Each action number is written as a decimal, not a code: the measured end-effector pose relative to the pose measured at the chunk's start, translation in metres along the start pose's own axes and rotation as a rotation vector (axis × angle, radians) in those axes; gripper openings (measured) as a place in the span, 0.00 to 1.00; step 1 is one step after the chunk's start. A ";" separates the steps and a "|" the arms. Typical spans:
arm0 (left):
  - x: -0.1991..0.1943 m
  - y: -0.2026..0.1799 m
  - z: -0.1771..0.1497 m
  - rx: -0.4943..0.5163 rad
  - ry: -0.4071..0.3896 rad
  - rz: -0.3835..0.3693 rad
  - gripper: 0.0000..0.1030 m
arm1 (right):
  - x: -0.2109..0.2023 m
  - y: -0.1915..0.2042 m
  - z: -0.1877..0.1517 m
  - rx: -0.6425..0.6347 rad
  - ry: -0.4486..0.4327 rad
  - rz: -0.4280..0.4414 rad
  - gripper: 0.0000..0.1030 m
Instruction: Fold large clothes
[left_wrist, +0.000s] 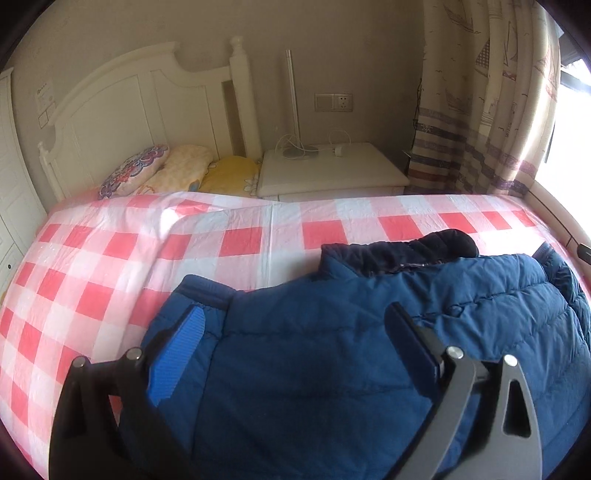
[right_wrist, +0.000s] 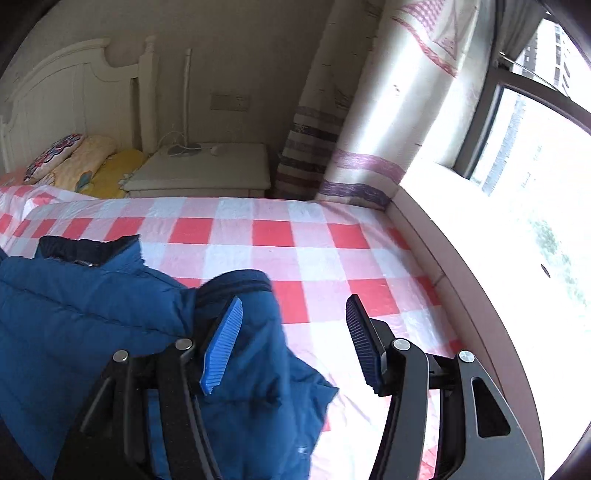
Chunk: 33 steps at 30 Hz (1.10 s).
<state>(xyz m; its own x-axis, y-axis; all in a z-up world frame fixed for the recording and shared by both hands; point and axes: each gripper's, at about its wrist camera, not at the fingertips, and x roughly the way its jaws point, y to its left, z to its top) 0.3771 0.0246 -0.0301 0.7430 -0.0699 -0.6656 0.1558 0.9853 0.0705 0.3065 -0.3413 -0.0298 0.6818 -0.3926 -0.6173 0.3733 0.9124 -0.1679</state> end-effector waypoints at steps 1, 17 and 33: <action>0.003 0.005 0.003 -0.028 0.009 0.010 0.95 | -0.006 -0.009 -0.002 0.016 -0.024 0.013 0.52; 0.072 -0.045 0.003 0.030 0.160 0.029 0.97 | 0.030 0.177 -0.007 -0.326 0.146 0.410 0.57; 0.082 -0.045 -0.003 0.018 0.157 0.032 0.99 | 0.035 0.182 -0.011 -0.333 0.157 0.380 0.61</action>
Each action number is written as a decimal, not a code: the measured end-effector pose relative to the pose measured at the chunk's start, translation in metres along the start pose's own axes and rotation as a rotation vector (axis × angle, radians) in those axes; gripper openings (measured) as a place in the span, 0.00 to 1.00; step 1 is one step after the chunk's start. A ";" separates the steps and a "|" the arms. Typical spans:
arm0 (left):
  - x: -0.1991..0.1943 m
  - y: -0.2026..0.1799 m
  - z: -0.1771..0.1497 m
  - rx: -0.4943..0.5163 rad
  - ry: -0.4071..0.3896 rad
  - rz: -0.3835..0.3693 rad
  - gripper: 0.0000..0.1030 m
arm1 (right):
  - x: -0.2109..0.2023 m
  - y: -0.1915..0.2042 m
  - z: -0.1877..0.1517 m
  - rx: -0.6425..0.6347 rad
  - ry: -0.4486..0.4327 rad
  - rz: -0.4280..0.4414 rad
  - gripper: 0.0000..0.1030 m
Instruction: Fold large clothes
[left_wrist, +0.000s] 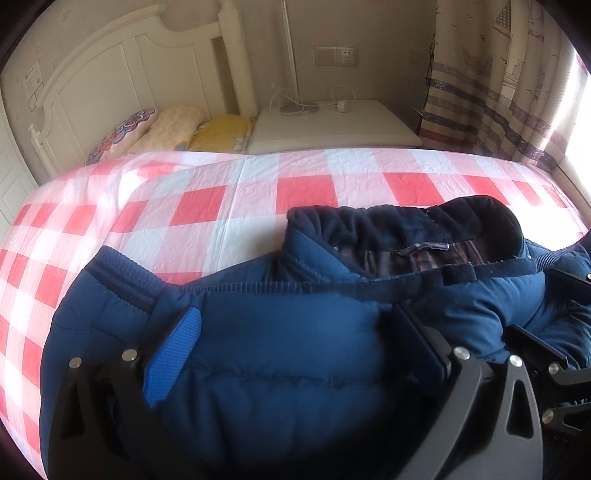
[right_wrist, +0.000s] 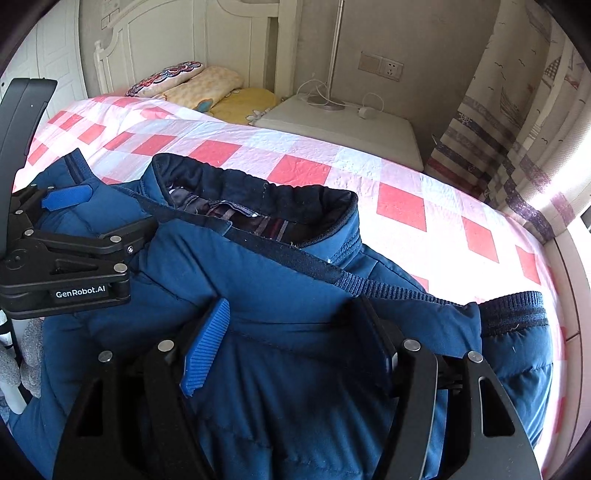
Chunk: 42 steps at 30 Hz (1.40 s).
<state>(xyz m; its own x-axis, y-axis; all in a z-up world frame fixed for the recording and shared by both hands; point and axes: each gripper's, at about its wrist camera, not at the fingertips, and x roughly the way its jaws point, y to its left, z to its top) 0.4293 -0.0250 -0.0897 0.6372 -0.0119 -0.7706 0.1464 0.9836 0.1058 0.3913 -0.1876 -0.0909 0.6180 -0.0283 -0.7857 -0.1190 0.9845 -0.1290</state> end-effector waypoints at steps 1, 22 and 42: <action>0.000 0.000 0.000 -0.001 0.000 0.000 0.99 | -0.002 0.001 0.002 -0.008 0.010 -0.007 0.63; 0.002 0.009 -0.001 -0.046 0.012 -0.052 0.99 | -0.031 -0.117 -0.059 0.340 -0.021 -0.038 0.79; 0.002 0.010 0.000 -0.050 0.010 -0.056 0.99 | -0.008 0.006 -0.006 0.085 0.032 0.018 0.86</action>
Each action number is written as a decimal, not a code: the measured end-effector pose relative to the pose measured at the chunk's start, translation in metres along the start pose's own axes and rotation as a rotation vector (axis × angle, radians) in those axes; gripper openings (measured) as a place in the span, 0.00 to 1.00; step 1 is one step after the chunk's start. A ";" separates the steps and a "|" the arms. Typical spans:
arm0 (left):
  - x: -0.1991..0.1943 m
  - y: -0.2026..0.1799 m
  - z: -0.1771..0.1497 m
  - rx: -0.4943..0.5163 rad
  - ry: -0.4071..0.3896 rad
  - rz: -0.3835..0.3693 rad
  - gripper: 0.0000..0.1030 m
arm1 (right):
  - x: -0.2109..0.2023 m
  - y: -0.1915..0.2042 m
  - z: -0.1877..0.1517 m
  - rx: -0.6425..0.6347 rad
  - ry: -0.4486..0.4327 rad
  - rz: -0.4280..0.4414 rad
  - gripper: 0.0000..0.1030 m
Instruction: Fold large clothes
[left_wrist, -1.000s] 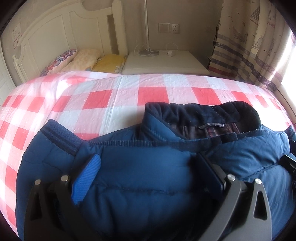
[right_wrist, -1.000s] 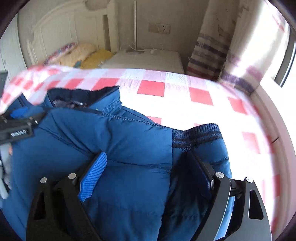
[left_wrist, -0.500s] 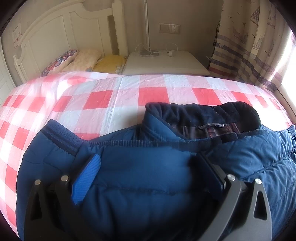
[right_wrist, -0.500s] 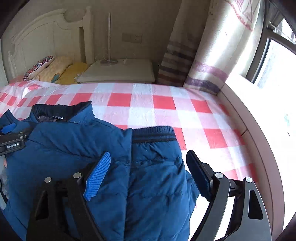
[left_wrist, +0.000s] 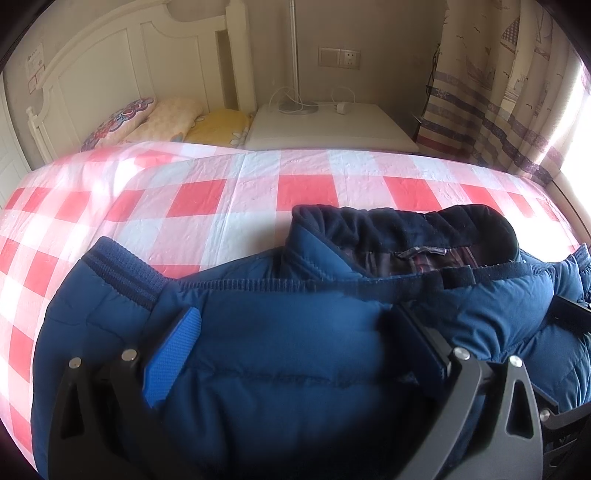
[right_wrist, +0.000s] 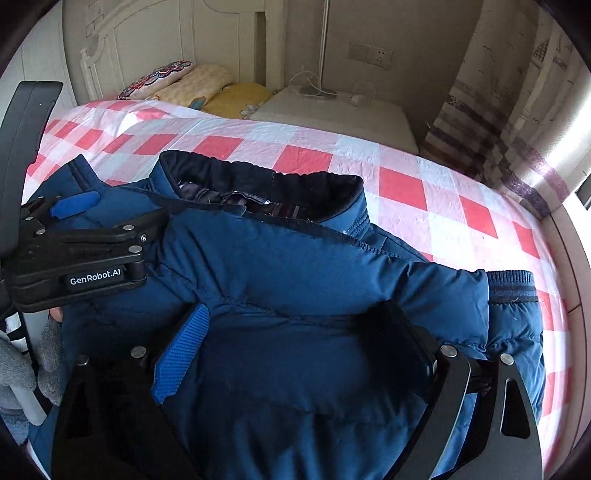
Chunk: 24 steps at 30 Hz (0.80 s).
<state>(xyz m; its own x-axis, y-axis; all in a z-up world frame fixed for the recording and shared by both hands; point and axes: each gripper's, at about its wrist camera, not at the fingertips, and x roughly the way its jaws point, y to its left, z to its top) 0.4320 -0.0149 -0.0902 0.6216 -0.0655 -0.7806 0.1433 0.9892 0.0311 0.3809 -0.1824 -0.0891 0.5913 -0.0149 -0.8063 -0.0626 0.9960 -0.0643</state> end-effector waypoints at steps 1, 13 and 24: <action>0.000 0.001 0.000 -0.002 0.006 -0.008 0.99 | 0.000 -0.001 -0.001 0.005 -0.004 0.006 0.86; -0.015 0.123 -0.016 -0.218 0.072 -0.108 0.97 | -0.004 0.000 -0.008 0.024 -0.035 0.020 0.86; -0.012 0.112 -0.015 -0.188 0.064 0.022 0.99 | -0.042 -0.005 -0.015 0.091 -0.104 0.057 0.86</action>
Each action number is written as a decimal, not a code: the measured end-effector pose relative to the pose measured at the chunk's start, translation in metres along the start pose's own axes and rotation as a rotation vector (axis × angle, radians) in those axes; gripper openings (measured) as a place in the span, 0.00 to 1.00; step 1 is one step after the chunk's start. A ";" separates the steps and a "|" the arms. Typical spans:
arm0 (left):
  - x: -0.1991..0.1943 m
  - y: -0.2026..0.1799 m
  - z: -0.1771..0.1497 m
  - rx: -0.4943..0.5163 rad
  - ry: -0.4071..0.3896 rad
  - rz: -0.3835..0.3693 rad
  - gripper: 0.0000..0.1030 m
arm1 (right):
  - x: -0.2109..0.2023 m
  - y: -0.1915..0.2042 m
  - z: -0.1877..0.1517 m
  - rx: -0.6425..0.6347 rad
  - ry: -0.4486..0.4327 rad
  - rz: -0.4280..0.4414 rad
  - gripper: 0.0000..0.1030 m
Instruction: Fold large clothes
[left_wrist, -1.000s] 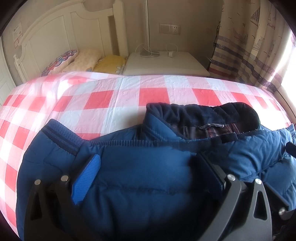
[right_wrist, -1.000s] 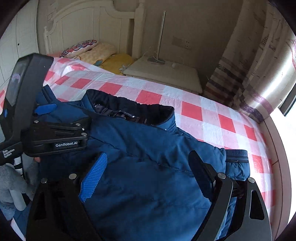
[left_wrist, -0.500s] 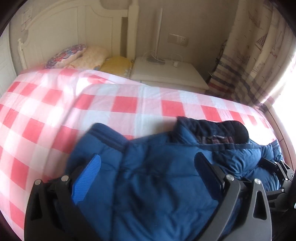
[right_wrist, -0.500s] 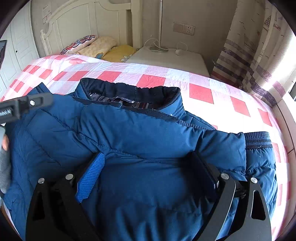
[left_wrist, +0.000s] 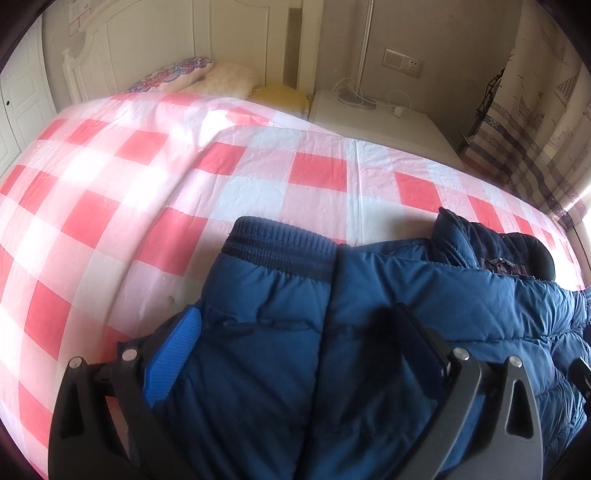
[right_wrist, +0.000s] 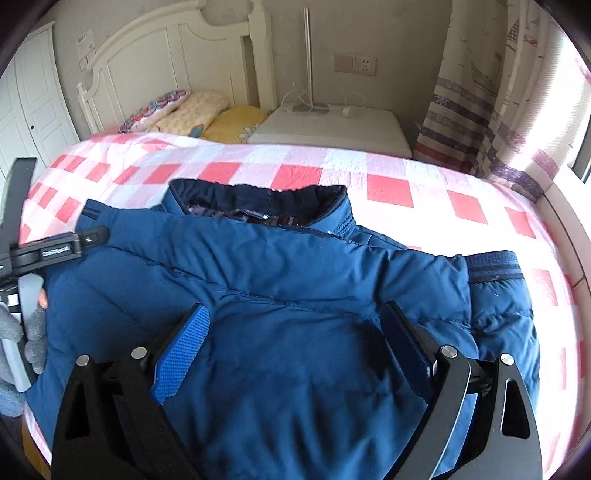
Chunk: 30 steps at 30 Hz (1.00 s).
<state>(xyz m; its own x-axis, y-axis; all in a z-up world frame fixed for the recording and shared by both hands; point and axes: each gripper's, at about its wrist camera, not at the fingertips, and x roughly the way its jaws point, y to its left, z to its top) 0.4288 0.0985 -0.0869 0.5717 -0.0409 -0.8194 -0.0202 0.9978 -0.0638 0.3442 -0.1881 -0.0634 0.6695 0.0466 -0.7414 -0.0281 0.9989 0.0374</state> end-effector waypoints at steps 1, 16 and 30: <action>0.000 -0.001 0.000 0.002 0.001 0.003 0.99 | -0.012 0.007 -0.004 -0.014 -0.029 0.025 0.87; -0.086 -0.041 -0.045 0.056 -0.110 -0.049 0.96 | -0.059 0.021 -0.048 -0.084 -0.077 -0.007 0.91; -0.084 -0.114 -0.119 0.211 -0.147 -0.065 0.99 | -0.052 0.005 -0.096 -0.072 -0.052 -0.088 0.95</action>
<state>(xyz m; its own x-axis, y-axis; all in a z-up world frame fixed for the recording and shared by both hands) 0.2859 -0.0182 -0.0786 0.6797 -0.1123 -0.7248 0.1830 0.9829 0.0194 0.2375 -0.1849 -0.0891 0.7094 -0.0398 -0.7036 -0.0192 0.9969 -0.0758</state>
